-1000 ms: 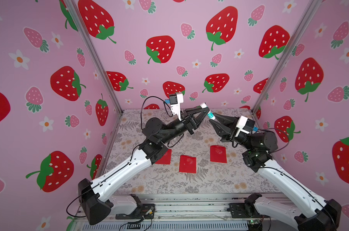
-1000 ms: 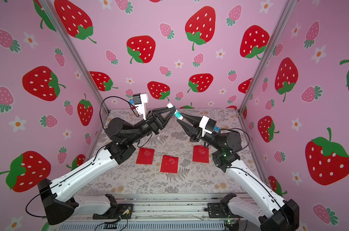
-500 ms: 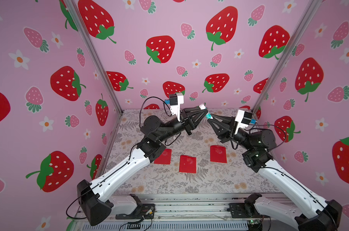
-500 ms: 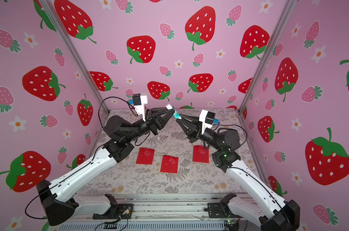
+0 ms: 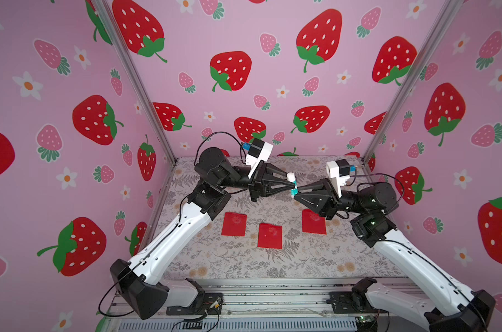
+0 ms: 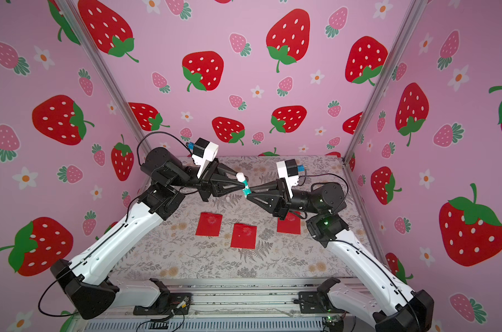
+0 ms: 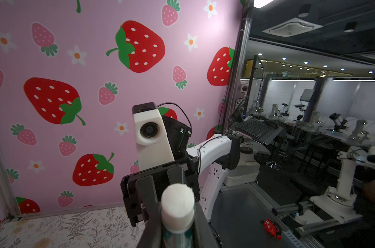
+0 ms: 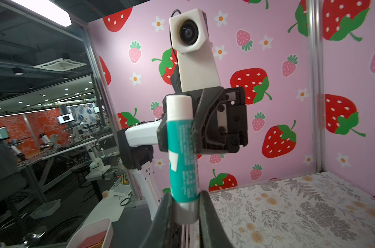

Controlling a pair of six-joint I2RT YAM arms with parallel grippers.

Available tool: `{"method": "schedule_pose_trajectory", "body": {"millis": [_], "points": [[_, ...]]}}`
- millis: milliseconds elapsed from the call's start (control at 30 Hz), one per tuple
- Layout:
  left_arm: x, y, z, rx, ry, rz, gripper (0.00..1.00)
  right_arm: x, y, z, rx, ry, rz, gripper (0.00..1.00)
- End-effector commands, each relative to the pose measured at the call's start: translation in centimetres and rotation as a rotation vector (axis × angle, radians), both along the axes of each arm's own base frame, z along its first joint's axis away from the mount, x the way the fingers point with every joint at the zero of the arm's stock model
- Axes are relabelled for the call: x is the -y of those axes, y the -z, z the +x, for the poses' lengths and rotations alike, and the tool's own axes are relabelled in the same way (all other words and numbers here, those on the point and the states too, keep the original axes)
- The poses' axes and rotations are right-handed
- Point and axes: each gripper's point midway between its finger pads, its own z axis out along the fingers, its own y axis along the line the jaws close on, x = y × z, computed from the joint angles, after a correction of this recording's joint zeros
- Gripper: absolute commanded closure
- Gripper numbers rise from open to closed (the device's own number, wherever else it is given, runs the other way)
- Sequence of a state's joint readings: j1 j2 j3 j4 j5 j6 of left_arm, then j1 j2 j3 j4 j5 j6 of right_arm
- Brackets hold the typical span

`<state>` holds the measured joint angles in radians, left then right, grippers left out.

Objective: Seal the envelope with a glue stick
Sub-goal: Unscrew the glue stick.

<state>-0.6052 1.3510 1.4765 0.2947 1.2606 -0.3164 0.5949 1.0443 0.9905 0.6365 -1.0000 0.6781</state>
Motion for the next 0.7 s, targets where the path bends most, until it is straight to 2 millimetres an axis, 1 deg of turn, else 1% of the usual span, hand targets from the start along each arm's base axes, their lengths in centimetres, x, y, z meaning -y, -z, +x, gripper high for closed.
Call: {"method": "schedule_pose_trajectory", "body": {"millis": [0,100,167,200,233,300,367,400,500,567,667], "points": [[-1.7,0.6,-4.0,0.097,0.202,0.048,1.00,0.3,-0.1,-2.9,-0.010,-0.164,-0.063,1.00],[-2.0,0.7,-4.1,0.104,0.197,0.055,1.00,0.2,0.3,-3.0,0.005,-0.162,-0.083,1.00],[-1.6,0.7,-3.1,0.100,0.139,0.055,1.00,0.2,0.5,-2.3,0.019,-0.095,-0.078,1.00],[-1.4,0.8,-2.4,0.100,0.103,0.052,1.00,0.3,0.5,-1.8,0.033,-0.052,-0.074,0.97],[-1.2,0.7,-1.6,0.094,0.051,0.048,1.00,0.3,0.5,-1.3,0.047,-0.015,-0.071,0.91],[-0.7,0.5,0.4,0.068,-0.063,0.034,1.00,0.4,0.6,0.1,0.073,0.097,-0.068,0.69],[-0.4,0.1,2.5,0.023,-0.181,0.002,1.00,0.7,0.6,1.6,0.106,0.210,-0.065,0.52],[-0.4,0.1,3.4,-0.005,-0.225,-0.008,1.00,1.0,0.6,2.2,0.133,0.266,-0.063,0.49],[-0.4,-0.2,5.4,-0.097,-0.324,-0.040,1.00,2.3,0.2,4.2,0.211,0.451,-0.026,0.49],[-0.6,-0.4,6.3,-0.160,-0.374,-0.067,1.00,3.0,0.3,5.7,0.248,0.565,-0.012,0.44],[-1.1,-0.7,7.3,-0.255,-0.436,-0.106,1.00,4.1,-0.1,7.3,0.318,0.699,0.002,0.44]]}}
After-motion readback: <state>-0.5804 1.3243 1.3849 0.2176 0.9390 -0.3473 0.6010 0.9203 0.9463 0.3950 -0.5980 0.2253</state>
